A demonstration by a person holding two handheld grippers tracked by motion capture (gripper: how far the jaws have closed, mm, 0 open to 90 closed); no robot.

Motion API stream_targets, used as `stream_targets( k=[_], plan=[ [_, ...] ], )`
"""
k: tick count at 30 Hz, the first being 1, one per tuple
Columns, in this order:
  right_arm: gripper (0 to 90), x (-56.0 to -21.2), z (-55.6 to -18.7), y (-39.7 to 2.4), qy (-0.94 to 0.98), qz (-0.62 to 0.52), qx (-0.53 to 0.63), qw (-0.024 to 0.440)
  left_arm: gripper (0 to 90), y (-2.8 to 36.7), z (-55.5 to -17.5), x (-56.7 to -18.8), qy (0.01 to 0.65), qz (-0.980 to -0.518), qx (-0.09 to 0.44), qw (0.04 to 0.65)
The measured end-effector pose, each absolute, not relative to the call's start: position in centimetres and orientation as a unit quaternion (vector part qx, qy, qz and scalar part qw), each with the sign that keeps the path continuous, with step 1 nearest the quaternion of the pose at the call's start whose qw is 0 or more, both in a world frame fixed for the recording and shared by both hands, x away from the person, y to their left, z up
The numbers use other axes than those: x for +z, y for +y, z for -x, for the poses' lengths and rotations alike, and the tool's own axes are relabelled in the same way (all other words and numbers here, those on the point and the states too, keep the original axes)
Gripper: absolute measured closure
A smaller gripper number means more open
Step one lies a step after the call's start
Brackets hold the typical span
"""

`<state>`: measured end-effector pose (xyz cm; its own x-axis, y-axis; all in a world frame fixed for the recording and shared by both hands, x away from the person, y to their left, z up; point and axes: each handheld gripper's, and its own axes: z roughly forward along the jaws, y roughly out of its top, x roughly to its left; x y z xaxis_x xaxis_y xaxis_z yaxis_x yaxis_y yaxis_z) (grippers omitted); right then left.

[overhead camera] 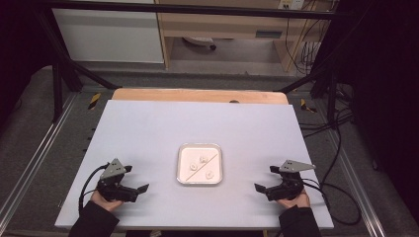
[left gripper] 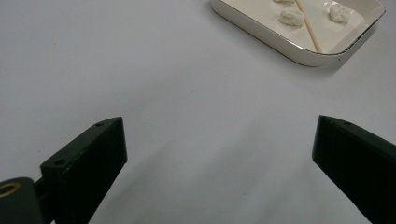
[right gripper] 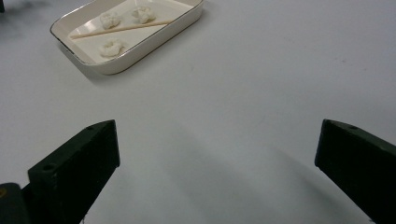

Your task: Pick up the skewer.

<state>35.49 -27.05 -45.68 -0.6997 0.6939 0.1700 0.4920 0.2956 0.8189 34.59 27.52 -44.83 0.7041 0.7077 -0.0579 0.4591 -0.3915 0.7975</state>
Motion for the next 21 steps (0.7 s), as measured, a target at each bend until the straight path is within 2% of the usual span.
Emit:
stream_targets(
  k=[21],
  plan=[
    [0.6, -45.7, -35.5, -27.0, 0.797, -0.372, 0.462, 0.111, 3.0, 26.4, -34.7, -44.4, 0.343, -0.828, 0.149, 0.417]
  ],
)
